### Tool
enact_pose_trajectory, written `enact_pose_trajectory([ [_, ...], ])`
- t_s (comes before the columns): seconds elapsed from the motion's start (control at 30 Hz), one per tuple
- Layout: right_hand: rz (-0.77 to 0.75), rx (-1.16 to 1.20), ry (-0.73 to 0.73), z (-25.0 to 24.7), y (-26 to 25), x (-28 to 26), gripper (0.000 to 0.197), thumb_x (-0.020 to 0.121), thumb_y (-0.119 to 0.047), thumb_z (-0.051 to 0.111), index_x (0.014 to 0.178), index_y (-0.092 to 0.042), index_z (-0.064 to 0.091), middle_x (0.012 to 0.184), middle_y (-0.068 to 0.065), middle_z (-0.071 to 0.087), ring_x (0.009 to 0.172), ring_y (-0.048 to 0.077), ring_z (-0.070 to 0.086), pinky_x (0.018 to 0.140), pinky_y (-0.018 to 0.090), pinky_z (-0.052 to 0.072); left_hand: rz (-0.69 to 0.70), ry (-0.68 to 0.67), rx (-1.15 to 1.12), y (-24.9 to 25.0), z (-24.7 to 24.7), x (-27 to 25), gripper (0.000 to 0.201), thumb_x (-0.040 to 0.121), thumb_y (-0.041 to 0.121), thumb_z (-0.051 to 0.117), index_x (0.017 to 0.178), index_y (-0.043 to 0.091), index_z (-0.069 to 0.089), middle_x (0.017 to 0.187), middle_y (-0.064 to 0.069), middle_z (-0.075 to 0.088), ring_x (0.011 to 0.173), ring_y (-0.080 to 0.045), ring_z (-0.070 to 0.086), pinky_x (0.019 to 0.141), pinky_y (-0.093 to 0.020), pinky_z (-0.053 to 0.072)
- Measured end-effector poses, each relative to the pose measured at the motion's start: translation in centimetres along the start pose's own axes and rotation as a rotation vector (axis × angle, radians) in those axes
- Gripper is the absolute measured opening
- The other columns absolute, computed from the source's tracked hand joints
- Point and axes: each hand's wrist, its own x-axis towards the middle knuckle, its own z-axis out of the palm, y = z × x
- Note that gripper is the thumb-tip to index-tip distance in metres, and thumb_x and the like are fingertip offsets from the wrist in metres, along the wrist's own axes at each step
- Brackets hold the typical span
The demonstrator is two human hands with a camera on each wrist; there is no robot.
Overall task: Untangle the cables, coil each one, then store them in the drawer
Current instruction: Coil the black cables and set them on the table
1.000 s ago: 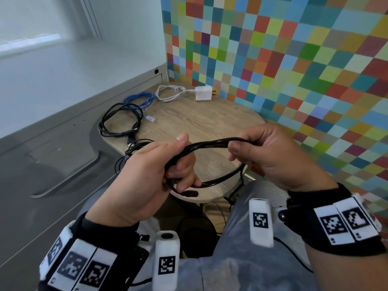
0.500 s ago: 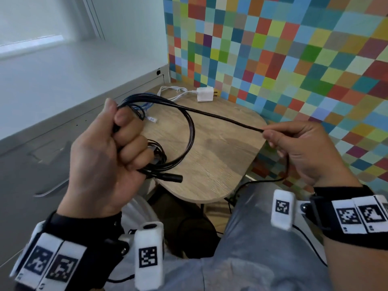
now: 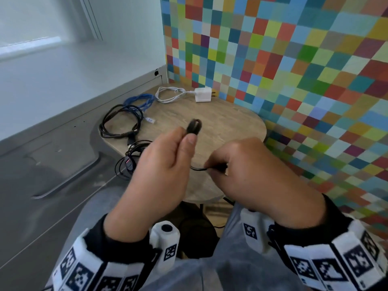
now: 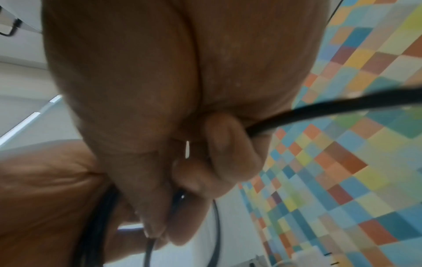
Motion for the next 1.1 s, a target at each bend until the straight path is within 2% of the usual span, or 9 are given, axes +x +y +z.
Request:
enact_pose_trajectory([
  [0.1, -0.14, 0.008, 0.107, 0.2, -0.8, 0.1, 0.014, 0.097, -0.028, 0.068, 0.088, -0.027, 0.079, 0.065, -0.011, 0.065, 0.055, 0.007, 0.057, 0.054, 0.026, 0.04, 0.015, -0.05, -0.028, 0.4, 0.6, -0.2, 0.037, 0.107, 0.034, 0.041, 0.078, 0.014, 0.053, 0.071, 0.005, 0.054, 0.066, -0.009, 0.051, 0.057, -0.019, 0.038],
  [0.2, -0.147, 0.171, 0.189, -0.1, -1.2, -0.4, 0.006, 0.09, -0.028, 0.075, 0.087, -0.028, 0.081, 0.071, -0.011, 0.073, 0.063, 0.008, 0.068, 0.059, 0.033, 0.054, -0.032, -0.059, -0.147, 0.4, 0.5, -0.1, 0.038, 0.109, 0.029, 0.042, 0.074, 0.018, 0.049, 0.06, 0.005, 0.054, 0.053, -0.009, 0.049, 0.052, -0.027, 0.039],
  [0.37, -0.037, 0.305, 0.244, -2.6, -0.5, -1.0, 0.019, 0.07, -0.038, 0.091, 0.078, -0.03, 0.076, 0.072, -0.017, 0.072, 0.07, 0.001, 0.069, 0.059, 0.014, 0.052, -0.116, -0.253, -0.207, -0.2, 0.0, 0.1, 0.04, 0.106, 0.034, 0.048, 0.074, 0.017, 0.063, 0.048, 0.007, 0.045, 0.043, -0.009, 0.039, 0.049, -0.029, 0.032],
  [0.53, -0.035, 0.495, 0.244, -5.8, 2.6, -1.4, 0.014, 0.073, -0.028, 0.083, 0.087, -0.028, 0.082, 0.079, -0.013, 0.078, 0.075, 0.006, 0.074, 0.068, 0.016, 0.057, -0.284, -0.377, -0.697, -0.7, -2.0, 0.2, 0.041, 0.094, 0.042, 0.054, 0.063, 0.016, 0.065, 0.05, 0.003, 0.029, 0.044, -0.011, 0.018, 0.042, -0.023, 0.014],
  [0.63, 0.019, 0.613, 0.358, -5.6, 5.0, -1.1, 0.01, 0.077, -0.027, 0.079, 0.086, -0.024, 0.082, 0.072, -0.001, 0.076, 0.061, 0.018, 0.066, 0.058, 0.024, 0.053, -0.339, -0.38, -1.063, -0.9, -3.2, 0.5, 0.035, 0.094, 0.037, 0.053, 0.064, 0.02, 0.054, 0.052, 0.007, 0.027, 0.044, -0.009, 0.013, 0.043, -0.029, 0.006],
  [0.73, 0.154, 0.648, 0.461, -3.7, 7.4, -0.5, 0.019, 0.078, -0.039, 0.076, 0.08, -0.021, 0.081, 0.061, 0.007, 0.068, 0.048, 0.028, 0.048, 0.048, 0.034, 0.042, -0.298, -0.318, -1.288, -0.8, -3.9, 0.7, 0.031, 0.098, 0.04, 0.043, 0.074, 0.021, 0.049, 0.055, 0.01, 0.025, 0.044, -0.009, 0.01, 0.043, -0.028, 0.007],
  [0.87, 0.301, 0.562, 0.431, -1.0, 8.7, -0.3, 0.025, 0.082, -0.043, 0.075, 0.077, -0.019, 0.08, 0.061, 0.005, 0.067, 0.046, 0.009, 0.051, 0.049, 0.026, 0.045, -0.253, -0.113, -1.332, -0.7, -3.7, 0.7, 0.031, 0.102, 0.039, 0.035, 0.078, 0.022, 0.046, 0.056, 0.01, 0.027, 0.045, -0.009, 0.01, 0.043, -0.025, 0.012],
  [1.03, 0.329, 0.264, 0.318, 1.1, 9.0, 0.7, 0.03, 0.098, -0.04, 0.066, 0.076, -0.022, 0.077, 0.064, 0.0, 0.069, 0.06, 0.018, 0.063, 0.059, 0.038, 0.055, -0.206, 0.022, -1.164, -0.3, -1.6, 0.6, 0.027, 0.101, 0.031, 0.041, 0.078, 0.018, 0.048, 0.06, 0.001, 0.036, 0.042, -0.012, 0.029, 0.042, -0.025, 0.022],
  [1.1, 0.31, 0.184, 0.252, 1.3, 7.9, 1.1, 0.025, 0.1, -0.037, 0.064, 0.085, -0.024, 0.079, 0.064, -0.006, 0.07, 0.06, 0.009, 0.064, 0.056, 0.028, 0.052, -0.173, 0.041, -0.989, 0.0, -0.7, 0.4, 0.031, 0.1, 0.029, 0.041, 0.072, 0.022, 0.054, 0.06, -0.004, 0.047, 0.045, -0.022, 0.041, 0.044, -0.029, 0.032],
])
